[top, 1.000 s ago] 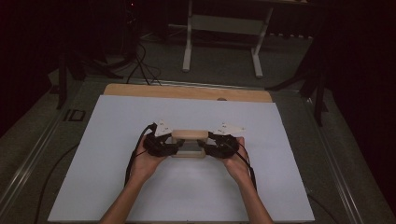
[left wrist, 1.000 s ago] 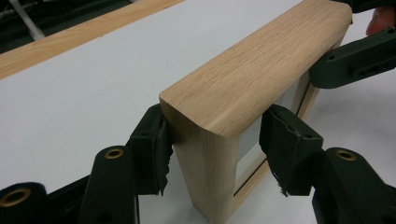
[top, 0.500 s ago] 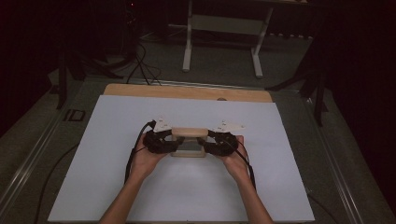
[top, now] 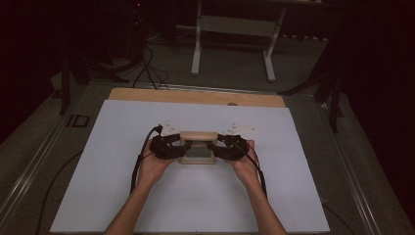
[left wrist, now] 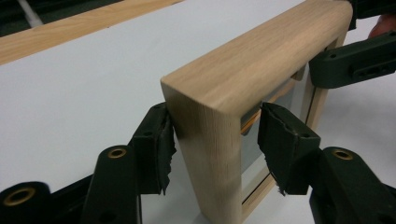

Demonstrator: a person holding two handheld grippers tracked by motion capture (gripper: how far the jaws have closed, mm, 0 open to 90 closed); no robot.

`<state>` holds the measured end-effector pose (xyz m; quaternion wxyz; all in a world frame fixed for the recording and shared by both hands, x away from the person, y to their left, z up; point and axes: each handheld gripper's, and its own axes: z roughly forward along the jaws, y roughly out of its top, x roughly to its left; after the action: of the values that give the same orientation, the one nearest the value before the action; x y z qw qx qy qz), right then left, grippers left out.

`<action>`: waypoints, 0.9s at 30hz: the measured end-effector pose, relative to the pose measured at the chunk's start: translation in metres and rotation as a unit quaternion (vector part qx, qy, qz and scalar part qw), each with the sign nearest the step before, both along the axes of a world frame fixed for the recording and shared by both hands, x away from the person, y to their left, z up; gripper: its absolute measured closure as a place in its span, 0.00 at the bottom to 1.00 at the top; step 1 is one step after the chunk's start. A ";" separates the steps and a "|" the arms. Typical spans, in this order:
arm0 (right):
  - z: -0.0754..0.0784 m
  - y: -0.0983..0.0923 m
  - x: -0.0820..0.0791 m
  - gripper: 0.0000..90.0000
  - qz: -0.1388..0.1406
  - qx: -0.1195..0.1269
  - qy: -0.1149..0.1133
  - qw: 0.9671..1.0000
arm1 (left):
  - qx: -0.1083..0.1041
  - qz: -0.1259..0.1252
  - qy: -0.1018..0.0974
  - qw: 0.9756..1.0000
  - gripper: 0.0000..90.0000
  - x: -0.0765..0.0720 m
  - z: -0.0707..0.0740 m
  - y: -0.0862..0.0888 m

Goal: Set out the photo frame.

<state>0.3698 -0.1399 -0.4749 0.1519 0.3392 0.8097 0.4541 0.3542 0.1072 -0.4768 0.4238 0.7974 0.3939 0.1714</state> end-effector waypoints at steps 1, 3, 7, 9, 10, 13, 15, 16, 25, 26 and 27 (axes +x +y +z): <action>0.000 0.000 0.001 0.54 -0.001 -0.002 0.000 1.000 | 0.001 0.000 0.000 1.000 0.52 0.000 0.000 0.000; 0.000 0.001 0.002 0.54 -0.002 -0.005 0.001 1.000 | -0.001 0.002 0.000 1.000 0.52 0.001 0.000 0.000; 0.001 0.002 0.004 0.53 0.000 -0.008 0.003 1.000 | 0.003 0.007 0.000 1.000 0.52 0.001 -0.001 -0.002; 0.001 0.003 0.006 0.52 0.000 -0.009 0.005 1.000 | 0.006 0.009 0.000 1.000 0.52 0.000 -0.001 -0.002; 0.001 0.003 0.006 0.52 0.000 -0.009 0.005 1.000 | 0.006 0.009 0.000 1.000 0.52 0.000 -0.001 -0.002; 0.002 0.005 0.007 0.51 0.000 -0.015 0.004 1.000 | 0.008 0.011 0.002 1.000 0.53 0.001 0.000 -0.001; 0.002 0.006 0.007 0.51 -0.003 -0.016 0.004 1.000 | 0.006 0.009 0.001 1.000 0.53 0.001 -0.001 -0.001; 0.002 0.006 0.007 0.51 -0.003 -0.016 0.004 1.000 | 0.006 0.009 0.001 1.000 0.53 0.001 -0.001 -0.001; 0.002 0.005 0.005 0.51 -0.003 -0.022 0.005 1.000 | -0.002 0.006 0.004 1.000 0.51 0.004 -0.002 -0.001; 0.001 0.005 0.005 0.50 -0.003 -0.022 0.006 1.000 | -0.004 0.007 0.008 1.000 0.51 0.004 -0.002 0.000; 0.001 0.005 0.006 0.49 0.000 -0.023 0.007 1.000 | -0.007 0.008 0.011 1.000 0.51 0.005 -0.002 0.000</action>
<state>0.3753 -0.1348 -0.4743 0.1537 0.3389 0.8212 0.4325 0.3588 0.1071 -0.4789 0.4237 0.7931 0.4060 0.1631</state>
